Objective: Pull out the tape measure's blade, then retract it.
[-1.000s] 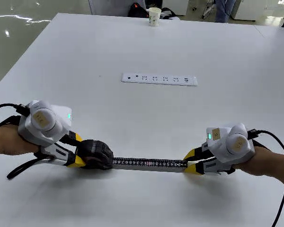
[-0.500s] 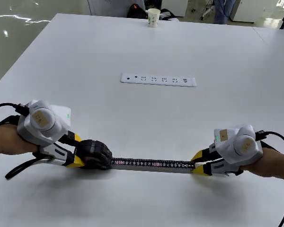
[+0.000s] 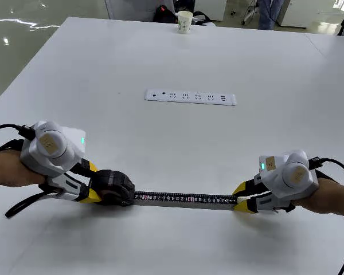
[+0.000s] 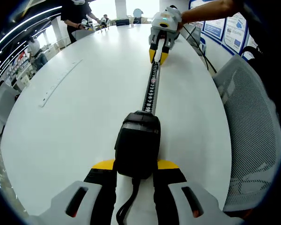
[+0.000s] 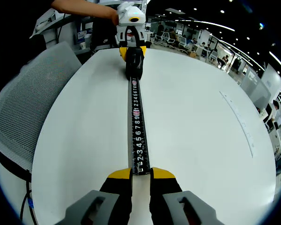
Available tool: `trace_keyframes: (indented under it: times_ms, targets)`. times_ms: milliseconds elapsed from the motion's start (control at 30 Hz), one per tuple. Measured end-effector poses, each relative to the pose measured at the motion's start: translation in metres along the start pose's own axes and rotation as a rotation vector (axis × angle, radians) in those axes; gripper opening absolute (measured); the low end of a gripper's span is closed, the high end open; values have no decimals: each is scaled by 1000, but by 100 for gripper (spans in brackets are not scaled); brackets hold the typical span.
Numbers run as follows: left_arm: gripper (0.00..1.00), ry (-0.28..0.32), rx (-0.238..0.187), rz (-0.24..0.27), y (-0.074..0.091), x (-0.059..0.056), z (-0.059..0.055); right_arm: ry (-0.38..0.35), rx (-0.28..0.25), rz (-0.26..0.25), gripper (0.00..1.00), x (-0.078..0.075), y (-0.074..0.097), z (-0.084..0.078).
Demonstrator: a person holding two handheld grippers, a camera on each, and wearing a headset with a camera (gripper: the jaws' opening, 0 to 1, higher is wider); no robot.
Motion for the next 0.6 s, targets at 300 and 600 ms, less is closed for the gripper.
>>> trace_keyframes:
  times_ms: [300,600]
  targets:
    - [25,-11,8,-4,0,0,1,4,19,12,11,0,-1,1]
    - [25,-26,12,-2,0,0,3,14,41,20,11,-1,-1,1]
Point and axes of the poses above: the centre of the closed fingertips' face, and the gripper's own axes: y roughly backward along the fingers, x roughly to its left, z roughly out of its top, the point moved 2 cm from there along y, roughly backward along the fingers, and after that the axes turned 15 degrees about z, right-handed, at the moved point
